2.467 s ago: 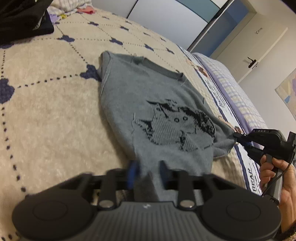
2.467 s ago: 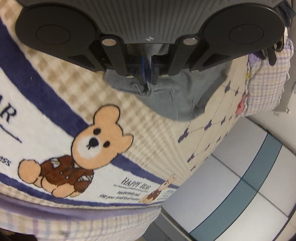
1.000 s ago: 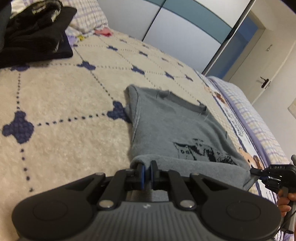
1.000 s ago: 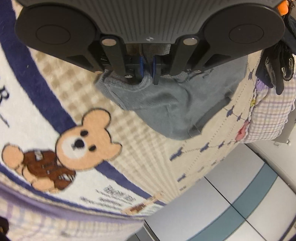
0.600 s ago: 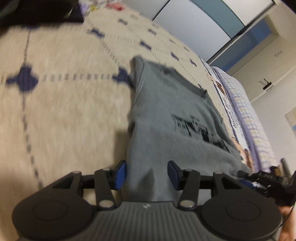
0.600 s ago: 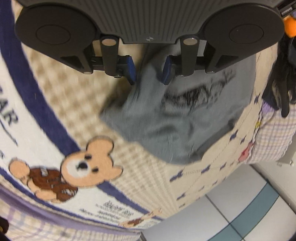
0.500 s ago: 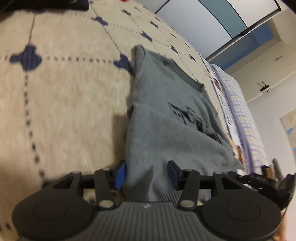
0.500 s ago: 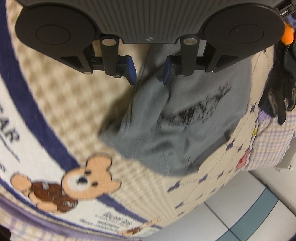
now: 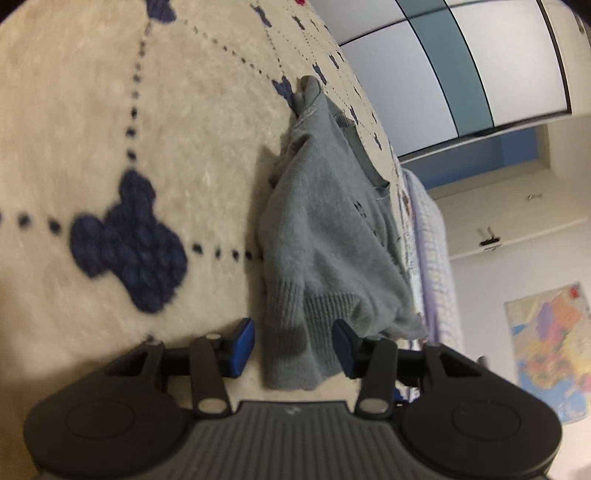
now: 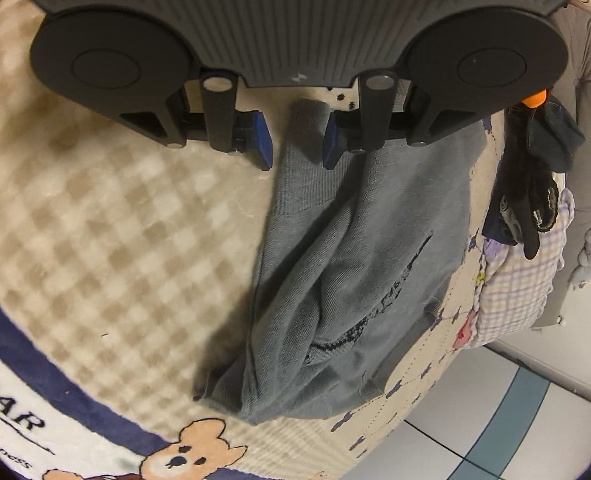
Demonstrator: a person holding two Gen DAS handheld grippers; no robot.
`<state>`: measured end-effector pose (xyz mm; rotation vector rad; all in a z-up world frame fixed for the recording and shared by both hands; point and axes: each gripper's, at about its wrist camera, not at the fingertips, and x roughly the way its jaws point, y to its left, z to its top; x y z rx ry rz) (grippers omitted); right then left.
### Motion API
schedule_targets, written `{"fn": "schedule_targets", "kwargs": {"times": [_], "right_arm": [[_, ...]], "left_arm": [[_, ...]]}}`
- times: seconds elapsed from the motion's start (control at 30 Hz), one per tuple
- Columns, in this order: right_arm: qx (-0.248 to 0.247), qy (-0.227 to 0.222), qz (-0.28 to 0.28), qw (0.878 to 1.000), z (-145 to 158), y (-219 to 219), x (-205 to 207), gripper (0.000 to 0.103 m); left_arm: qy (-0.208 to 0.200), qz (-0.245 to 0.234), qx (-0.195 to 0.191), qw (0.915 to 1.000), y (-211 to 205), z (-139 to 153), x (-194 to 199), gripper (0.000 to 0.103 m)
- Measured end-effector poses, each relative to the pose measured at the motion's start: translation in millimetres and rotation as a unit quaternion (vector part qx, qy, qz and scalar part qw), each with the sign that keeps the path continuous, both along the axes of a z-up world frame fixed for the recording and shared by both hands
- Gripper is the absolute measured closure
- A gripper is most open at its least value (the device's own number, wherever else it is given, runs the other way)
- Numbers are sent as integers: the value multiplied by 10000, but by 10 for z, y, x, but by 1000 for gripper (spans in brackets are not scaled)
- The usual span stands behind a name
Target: Fold clothes
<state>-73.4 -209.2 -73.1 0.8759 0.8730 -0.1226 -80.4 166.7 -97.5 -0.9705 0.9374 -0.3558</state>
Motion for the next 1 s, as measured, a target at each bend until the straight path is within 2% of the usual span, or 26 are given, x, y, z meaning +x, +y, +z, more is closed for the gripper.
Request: {"fn": "schedule_targets", "kwargs": {"times": [0.03,0.07,0.1,0.2,0.3,0.43,0.63,0.8,1.0], "right_arm": [[31,-29,23,10000,-14,-3,-2,88],[110,-55,72,9999,-33,-14,-4,96],[212,-79,70,9997,-47,-42,-22,97],[187,-141,61,9997,31,-131,-141,98],[-48,-235,145,9996,191,-203,-279,99],[-341,-337,203,9986,425,-286,-467,99],[-816,-502,358,9948,706,-395,-816,99],[-1127,-510,475,9912,823,-496,-1201,99],[-1255,-369,413,9905,756,-609,-1562,99]], "left_arm": [[-1,25,-11,10000,-23,-10,4,62],[27,39,-4,10000,-42,-12,-2,76],[77,44,18,10000,-57,-5,-17,98],[173,47,123,9998,-93,35,-71,97],[-35,84,479,9988,-75,230,-171,97],[-222,72,615,9978,-27,483,-284,97],[-434,-202,886,9949,-30,748,-531,97],[-466,-528,1052,9920,-21,785,-825,97],[-385,-716,1284,9884,-107,649,-970,99]]}}
